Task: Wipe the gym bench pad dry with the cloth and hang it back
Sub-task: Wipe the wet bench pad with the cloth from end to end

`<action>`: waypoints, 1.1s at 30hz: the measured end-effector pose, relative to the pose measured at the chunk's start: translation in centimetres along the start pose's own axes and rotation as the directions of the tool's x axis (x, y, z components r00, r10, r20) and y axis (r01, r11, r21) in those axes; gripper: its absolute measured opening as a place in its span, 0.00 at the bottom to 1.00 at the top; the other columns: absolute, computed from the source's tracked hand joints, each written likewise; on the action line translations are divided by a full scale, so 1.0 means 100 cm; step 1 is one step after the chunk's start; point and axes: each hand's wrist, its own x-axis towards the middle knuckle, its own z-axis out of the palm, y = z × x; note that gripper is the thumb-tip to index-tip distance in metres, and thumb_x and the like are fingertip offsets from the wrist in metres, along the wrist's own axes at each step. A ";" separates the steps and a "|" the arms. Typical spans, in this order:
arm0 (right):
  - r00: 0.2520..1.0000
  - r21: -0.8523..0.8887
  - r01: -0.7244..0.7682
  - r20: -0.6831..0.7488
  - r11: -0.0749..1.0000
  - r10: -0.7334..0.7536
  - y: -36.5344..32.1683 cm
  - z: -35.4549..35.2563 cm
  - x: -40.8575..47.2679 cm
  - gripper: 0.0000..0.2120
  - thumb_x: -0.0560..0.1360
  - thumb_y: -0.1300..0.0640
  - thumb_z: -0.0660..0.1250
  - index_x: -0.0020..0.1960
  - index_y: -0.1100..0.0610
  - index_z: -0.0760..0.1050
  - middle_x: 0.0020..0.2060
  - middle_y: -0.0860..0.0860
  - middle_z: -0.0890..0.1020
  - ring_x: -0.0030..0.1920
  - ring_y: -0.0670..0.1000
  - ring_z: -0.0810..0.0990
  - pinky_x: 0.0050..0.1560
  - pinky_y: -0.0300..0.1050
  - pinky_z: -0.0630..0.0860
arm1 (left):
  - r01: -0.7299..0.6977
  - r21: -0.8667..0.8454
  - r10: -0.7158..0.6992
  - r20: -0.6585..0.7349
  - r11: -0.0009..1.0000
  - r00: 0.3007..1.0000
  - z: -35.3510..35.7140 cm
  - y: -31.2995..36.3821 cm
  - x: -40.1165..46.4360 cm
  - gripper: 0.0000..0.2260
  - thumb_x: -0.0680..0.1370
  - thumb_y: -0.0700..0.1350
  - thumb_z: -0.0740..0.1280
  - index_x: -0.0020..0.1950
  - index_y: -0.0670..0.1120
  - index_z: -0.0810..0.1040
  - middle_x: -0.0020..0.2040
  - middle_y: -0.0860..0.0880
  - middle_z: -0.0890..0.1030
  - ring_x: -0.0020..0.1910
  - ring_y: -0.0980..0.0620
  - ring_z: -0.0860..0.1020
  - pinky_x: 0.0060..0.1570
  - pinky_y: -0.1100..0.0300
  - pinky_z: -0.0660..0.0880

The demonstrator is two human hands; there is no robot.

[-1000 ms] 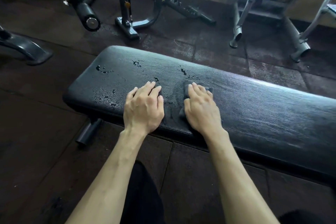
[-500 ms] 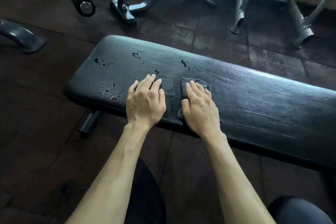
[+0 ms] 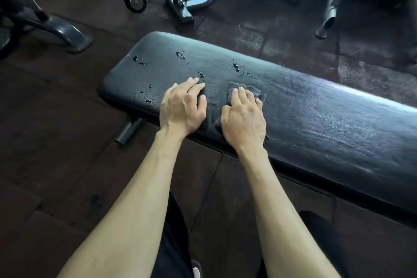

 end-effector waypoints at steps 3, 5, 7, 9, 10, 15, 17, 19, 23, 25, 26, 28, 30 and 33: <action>1.000 0.012 -0.013 0.019 1.000 0.013 0.000 0.000 0.000 0.27 0.75 0.52 0.49 0.69 0.62 0.71 0.70 0.57 0.73 0.72 0.55 0.67 0.74 0.55 0.61 | 0.007 0.020 -0.007 0.021 1.000 1.000 -0.001 0.002 -0.001 0.19 0.79 0.50 0.60 0.66 0.48 0.81 0.70 0.47 0.79 0.72 0.50 0.74 0.74 0.48 0.64; 0.999 0.011 -0.014 0.040 1.000 0.013 -0.001 -0.002 -0.002 0.27 0.75 0.53 0.50 0.69 0.62 0.71 0.70 0.58 0.73 0.72 0.56 0.67 0.74 0.56 0.62 | 0.016 0.039 -0.017 0.025 0.999 1.000 -0.002 0.005 -0.003 0.18 0.79 0.49 0.60 0.66 0.47 0.81 0.70 0.46 0.79 0.72 0.49 0.74 0.74 0.47 0.64; 0.998 0.009 -0.007 0.055 1.000 0.006 -0.001 -0.005 -0.002 0.27 0.75 0.53 0.50 0.69 0.63 0.70 0.70 0.58 0.73 0.72 0.57 0.68 0.73 0.56 0.62 | 0.023 0.042 -0.025 0.030 0.999 0.999 -0.004 0.007 -0.005 0.18 0.80 0.49 0.60 0.67 0.47 0.80 0.70 0.46 0.78 0.72 0.49 0.73 0.74 0.47 0.65; 0.998 0.009 0.000 0.067 1.000 -0.001 0.000 -0.007 -0.001 0.28 0.75 0.52 0.49 0.70 0.63 0.69 0.70 0.59 0.73 0.72 0.57 0.68 0.73 0.56 0.62 | 0.022 0.035 -0.023 0.029 0.999 0.999 -0.006 0.007 -0.004 0.18 0.80 0.49 0.60 0.67 0.48 0.80 0.70 0.47 0.78 0.72 0.50 0.73 0.74 0.47 0.65; 0.998 0.011 -0.002 0.070 1.000 0.001 0.000 -0.006 0.000 0.29 0.75 0.52 0.48 0.70 0.63 0.69 0.70 0.59 0.73 0.72 0.57 0.68 0.73 0.56 0.62 | 0.021 0.029 -0.022 0.027 0.999 0.999 -0.006 0.006 -0.004 0.18 0.80 0.50 0.61 0.67 0.48 0.80 0.70 0.47 0.78 0.72 0.50 0.73 0.74 0.47 0.65; 0.999 0.021 -0.004 0.044 1.000 0.003 -0.002 -0.002 0.005 0.27 0.75 0.53 0.50 0.70 0.63 0.70 0.71 0.58 0.73 0.73 0.56 0.67 0.73 0.55 0.62 | 0.020 0.011 -0.020 0.000 1.000 1.000 -0.003 0.003 -0.004 0.17 0.79 0.51 0.61 0.65 0.50 0.81 0.70 0.48 0.79 0.71 0.51 0.75 0.73 0.49 0.66; 0.999 0.048 -0.021 0.033 0.999 0.019 -0.004 -0.001 0.007 0.27 0.75 0.52 0.50 0.69 0.61 0.71 0.71 0.57 0.73 0.73 0.55 0.67 0.74 0.54 0.62 | 0.014 -0.007 -0.014 -0.012 1.000 1.000 0.001 -0.001 -0.003 0.17 0.79 0.50 0.62 0.65 0.50 0.82 0.69 0.48 0.79 0.70 0.51 0.76 0.72 0.49 0.66; 0.999 0.055 -0.028 0.028 0.998 0.026 -0.003 -0.003 0.006 0.24 0.76 0.53 0.51 0.68 0.59 0.71 0.71 0.54 0.72 0.74 0.52 0.65 0.75 0.52 0.61 | 0.006 -0.006 -0.006 0.000 1.000 1.000 0.002 -0.002 -0.004 0.17 0.79 0.50 0.63 0.65 0.50 0.82 0.69 0.47 0.79 0.70 0.51 0.75 0.72 0.49 0.65; 0.993 0.080 -0.114 0.000 0.990 0.114 -0.013 -0.010 0.002 0.19 0.79 0.56 0.57 0.68 0.58 0.72 0.73 0.50 0.70 0.73 0.51 0.64 0.73 0.51 0.61 | -0.053 -0.013 0.053 0.053 0.999 0.997 -0.008 -0.006 0.006 0.16 0.79 0.48 0.63 0.63 0.47 0.82 0.67 0.46 0.81 0.68 0.48 0.77 0.66 0.48 0.68; 0.985 0.075 -0.169 -0.010 0.983 0.170 -0.023 -0.009 0.002 0.18 0.79 0.56 0.57 0.67 0.58 0.72 0.73 0.50 0.70 0.73 0.52 0.64 0.73 0.52 0.62 | -0.100 -0.041 0.103 0.083 0.994 0.991 -0.013 -0.014 0.013 0.15 0.79 0.47 0.63 0.64 0.47 0.82 0.66 0.47 0.81 0.66 0.48 0.78 0.64 0.47 0.68; 0.981 0.075 -0.193 -0.015 0.978 0.194 -0.029 -0.007 0.003 0.18 0.79 0.57 0.57 0.67 0.58 0.72 0.73 0.51 0.71 0.73 0.52 0.65 0.73 0.52 0.62 | -0.123 -0.058 0.128 0.095 0.991 0.987 -0.016 -0.020 0.016 0.15 0.79 0.46 0.63 0.64 0.47 0.82 0.66 0.47 0.81 0.66 0.48 0.77 0.64 0.47 0.68; 0.974 0.075 -0.226 -0.014 0.971 0.228 -0.046 -0.004 0.004 0.19 0.79 0.57 0.57 0.68 0.58 0.72 0.73 0.52 0.70 0.72 0.53 0.65 0.73 0.52 0.62 | -0.160 -0.080 0.168 0.107 0.984 0.980 -0.021 -0.037 0.023 0.15 0.80 0.45 0.63 0.65 0.47 0.81 0.67 0.47 0.81 0.67 0.48 0.77 0.66 0.47 0.68; 0.972 0.075 -0.235 -0.010 0.969 0.236 -0.063 -0.002 0.001 0.21 0.79 0.57 0.57 0.71 0.59 0.70 0.73 0.52 0.70 0.73 0.53 0.64 0.73 0.52 0.62 | -0.184 -0.070 0.191 0.112 0.981 0.975 -0.024 -0.055 0.029 0.16 0.80 0.45 0.63 0.66 0.47 0.81 0.68 0.46 0.80 0.68 0.48 0.76 0.67 0.47 0.67; 0.959 0.079 -0.277 -0.040 0.958 0.280 -0.081 0.004 -0.006 0.22 0.79 0.56 0.57 0.73 0.57 0.69 0.74 0.50 0.69 0.74 0.52 0.64 0.72 0.51 0.63 | -0.218 -0.066 0.225 0.124 0.974 0.967 -0.025 -0.076 0.037 0.16 0.80 0.47 0.63 0.66 0.46 0.81 0.69 0.44 0.79 0.69 0.47 0.76 0.69 0.47 0.67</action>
